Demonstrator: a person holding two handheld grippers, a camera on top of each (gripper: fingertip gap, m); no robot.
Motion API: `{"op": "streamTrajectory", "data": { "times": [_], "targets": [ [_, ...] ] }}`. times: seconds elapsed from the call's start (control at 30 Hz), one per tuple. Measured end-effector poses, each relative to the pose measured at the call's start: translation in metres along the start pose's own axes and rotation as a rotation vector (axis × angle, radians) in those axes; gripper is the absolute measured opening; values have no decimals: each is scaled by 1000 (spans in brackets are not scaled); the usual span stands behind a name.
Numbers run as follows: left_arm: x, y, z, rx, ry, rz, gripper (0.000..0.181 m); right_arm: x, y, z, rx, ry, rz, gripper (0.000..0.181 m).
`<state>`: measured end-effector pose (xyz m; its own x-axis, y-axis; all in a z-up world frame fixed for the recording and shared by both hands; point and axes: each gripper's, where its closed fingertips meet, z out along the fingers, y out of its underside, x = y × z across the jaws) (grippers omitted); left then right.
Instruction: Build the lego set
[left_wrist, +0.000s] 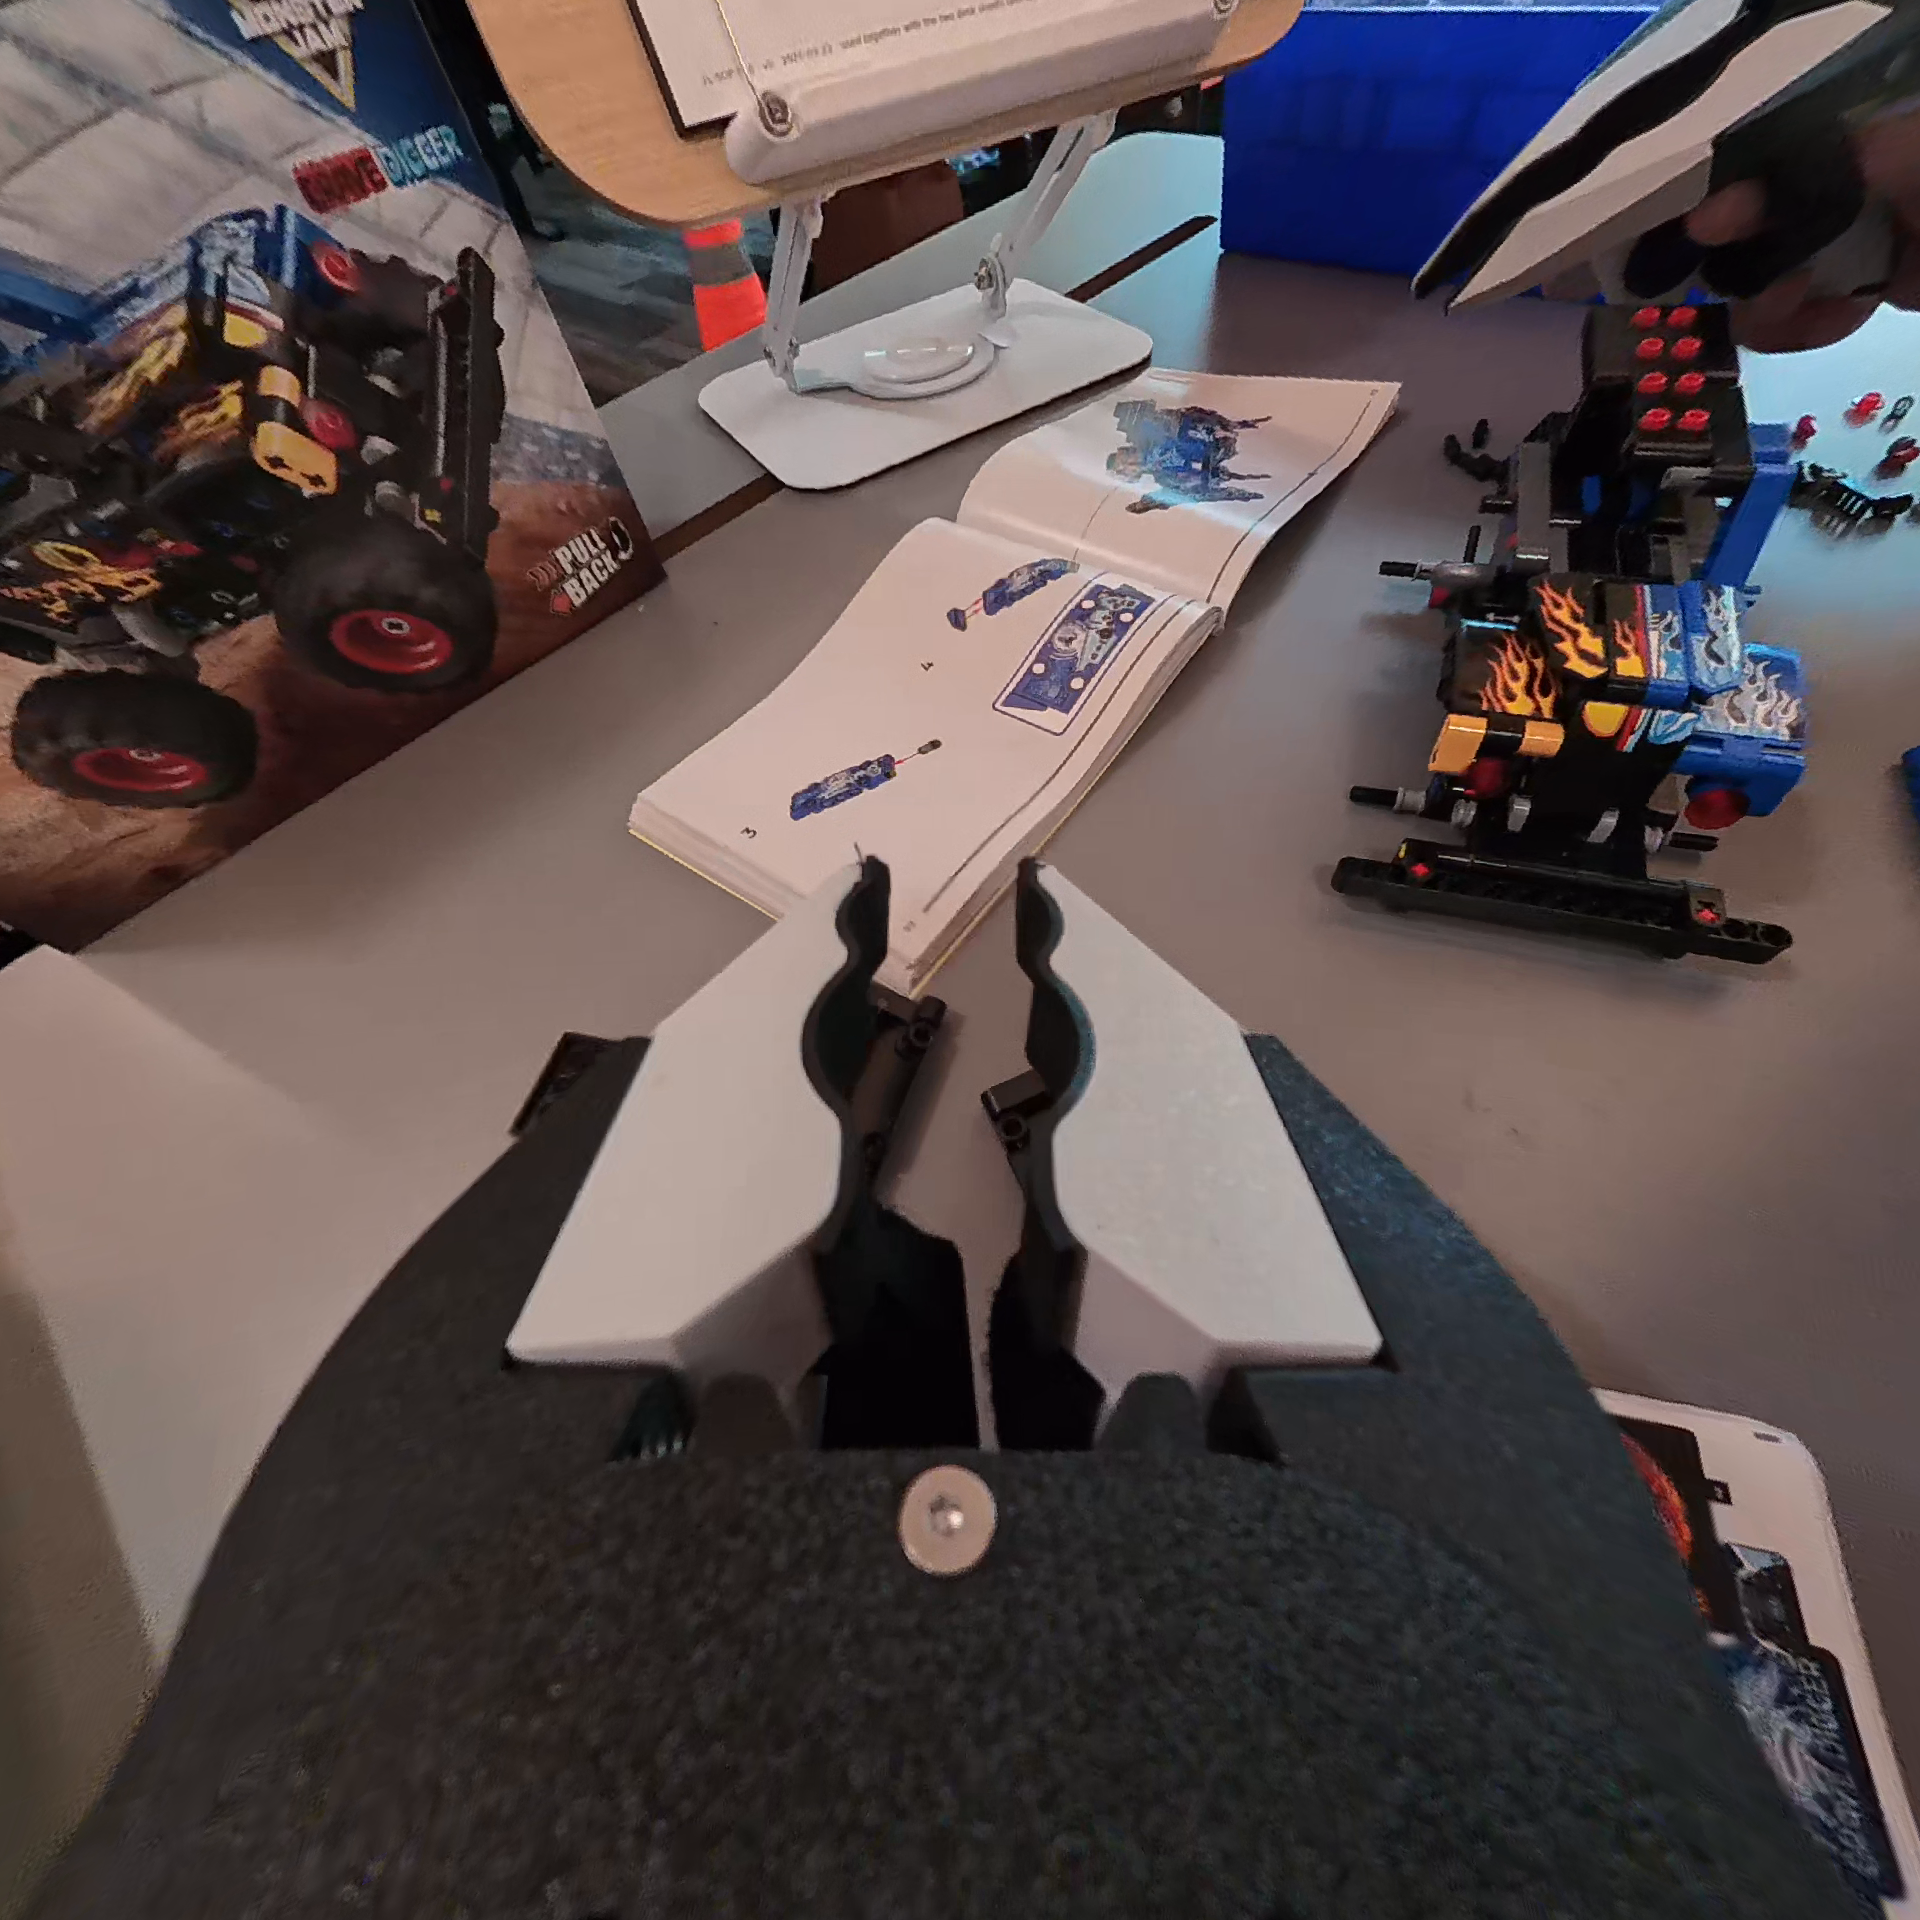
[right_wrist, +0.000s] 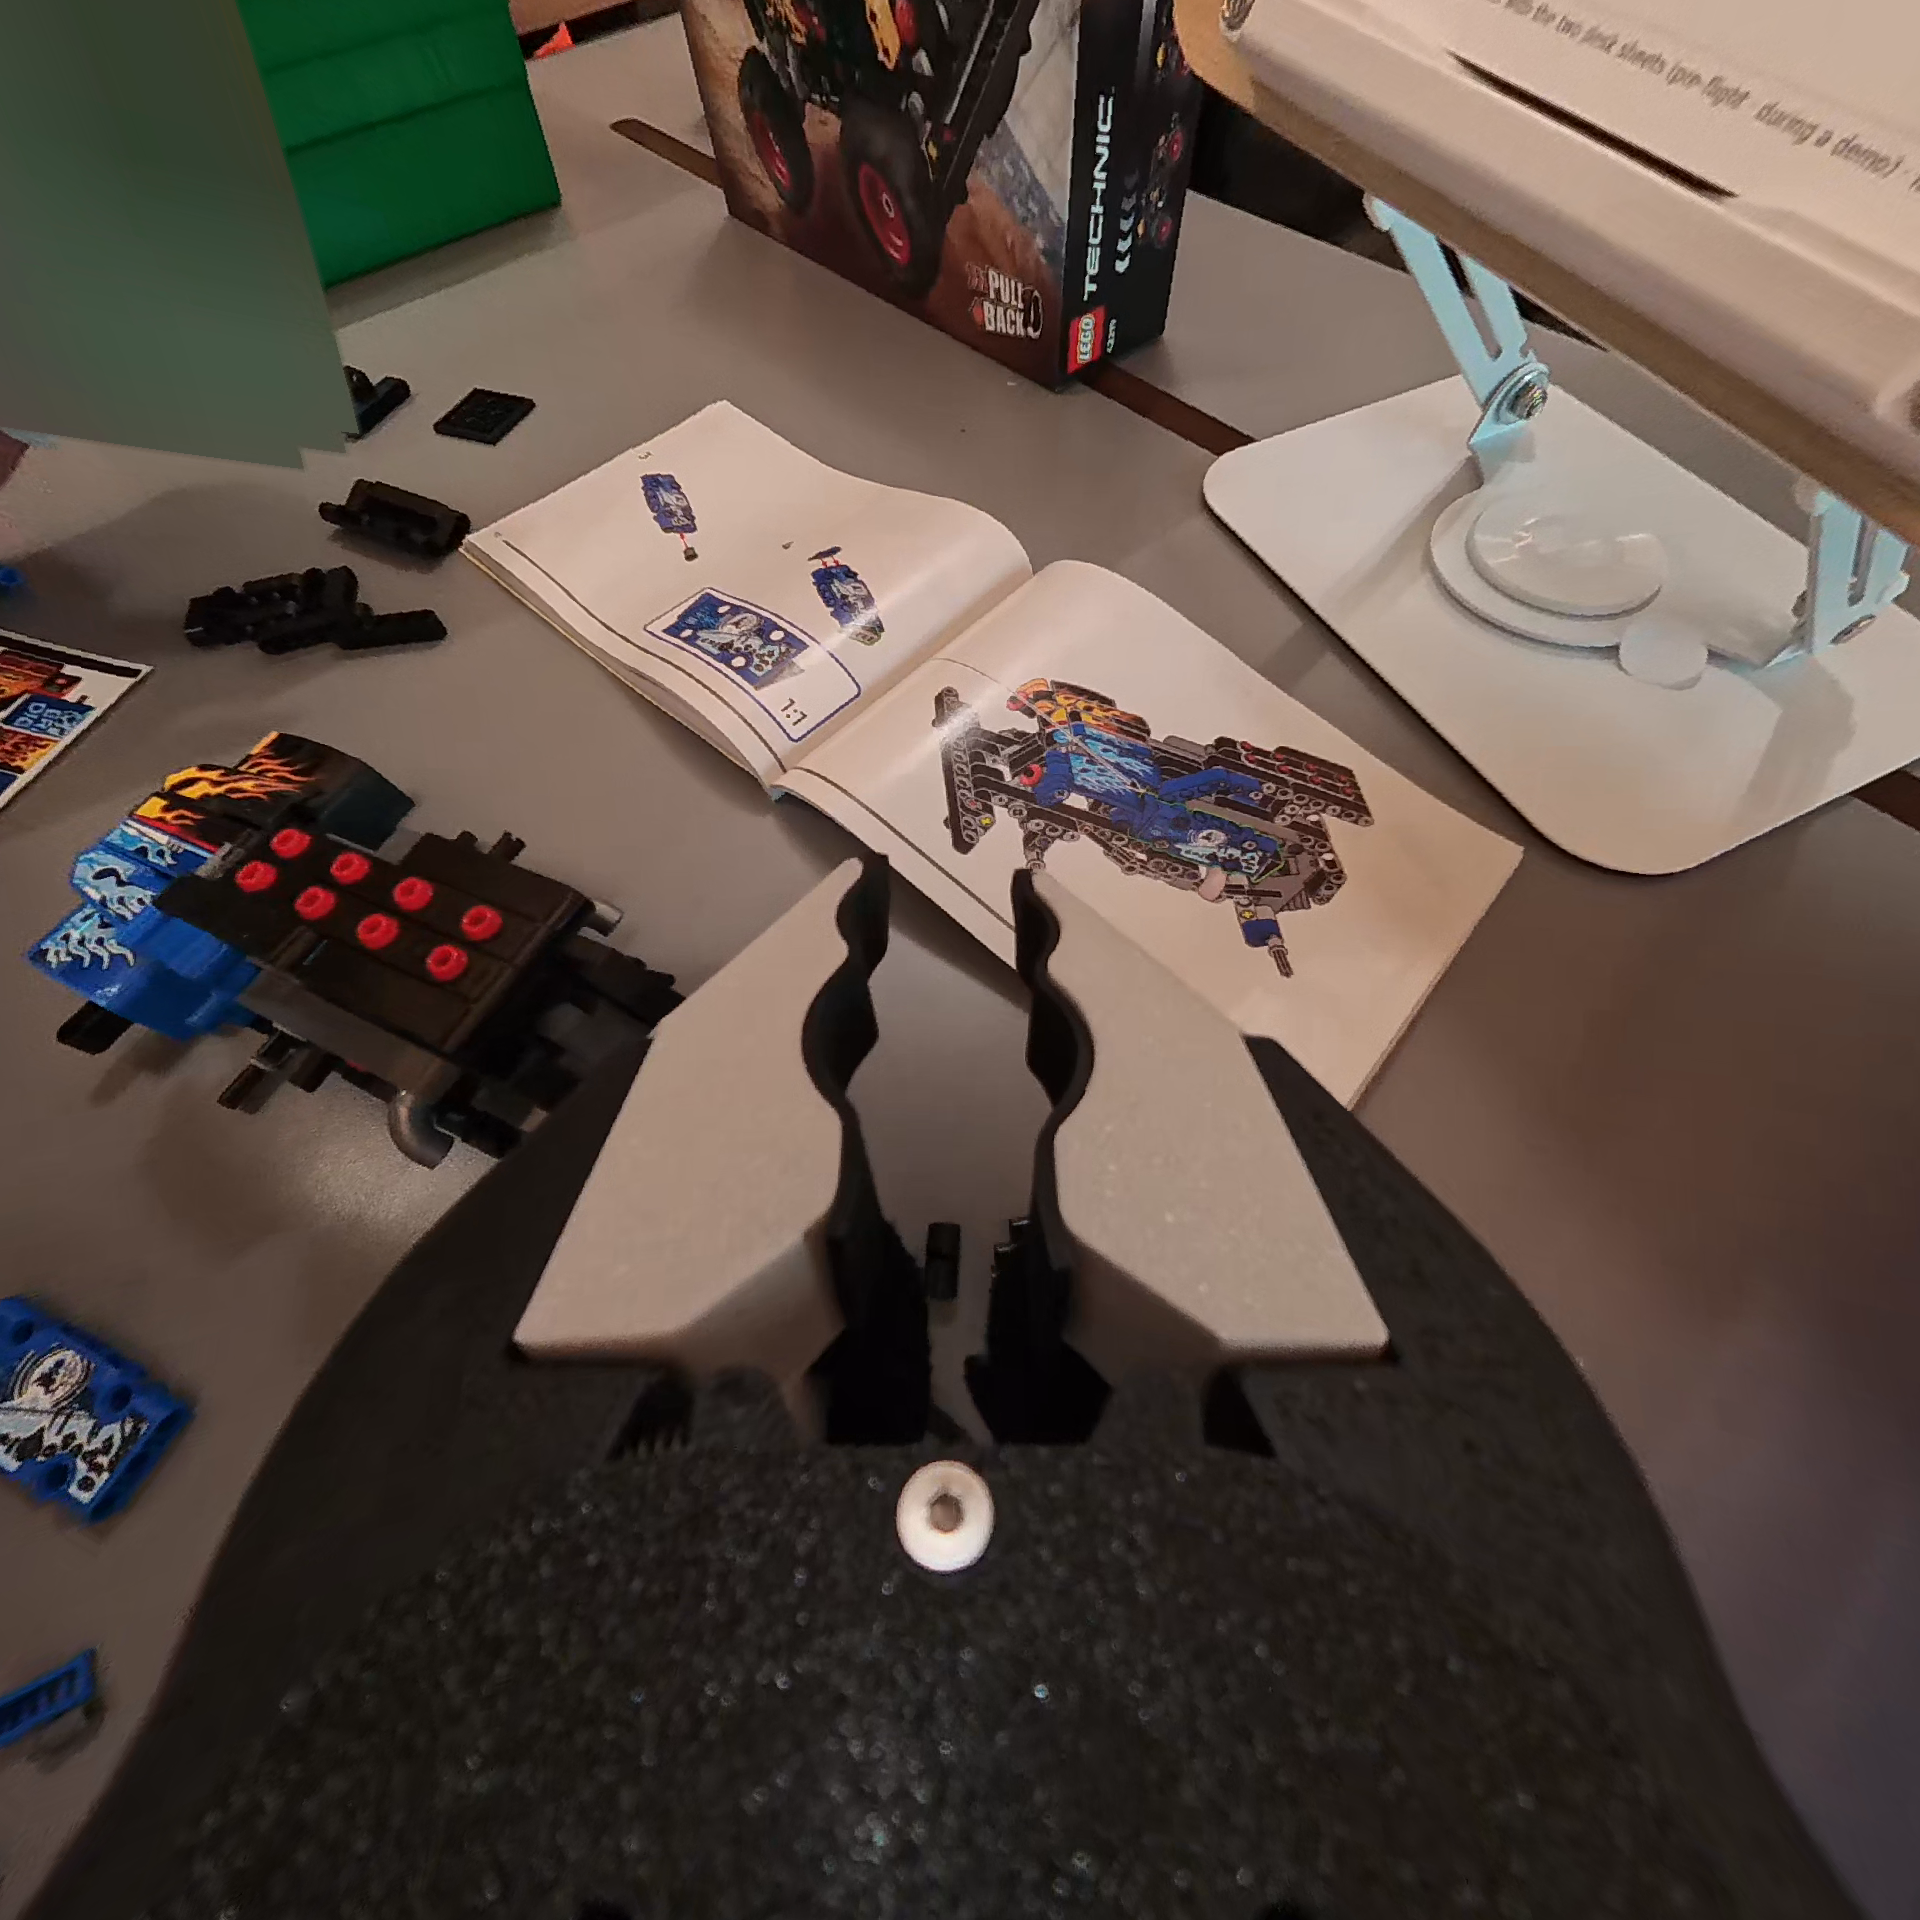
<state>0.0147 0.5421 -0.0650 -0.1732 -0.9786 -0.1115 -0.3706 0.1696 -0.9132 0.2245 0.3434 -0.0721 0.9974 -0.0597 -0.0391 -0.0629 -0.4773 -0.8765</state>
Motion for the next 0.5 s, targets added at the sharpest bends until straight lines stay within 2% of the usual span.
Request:
{"op": "streamTrajectory", "data": {
  "times": [0.5],
  "targets": [
    [-11,14,4,-62,-21,-58,22,1,7,4,-28,18,-36,23]
  ]
}}
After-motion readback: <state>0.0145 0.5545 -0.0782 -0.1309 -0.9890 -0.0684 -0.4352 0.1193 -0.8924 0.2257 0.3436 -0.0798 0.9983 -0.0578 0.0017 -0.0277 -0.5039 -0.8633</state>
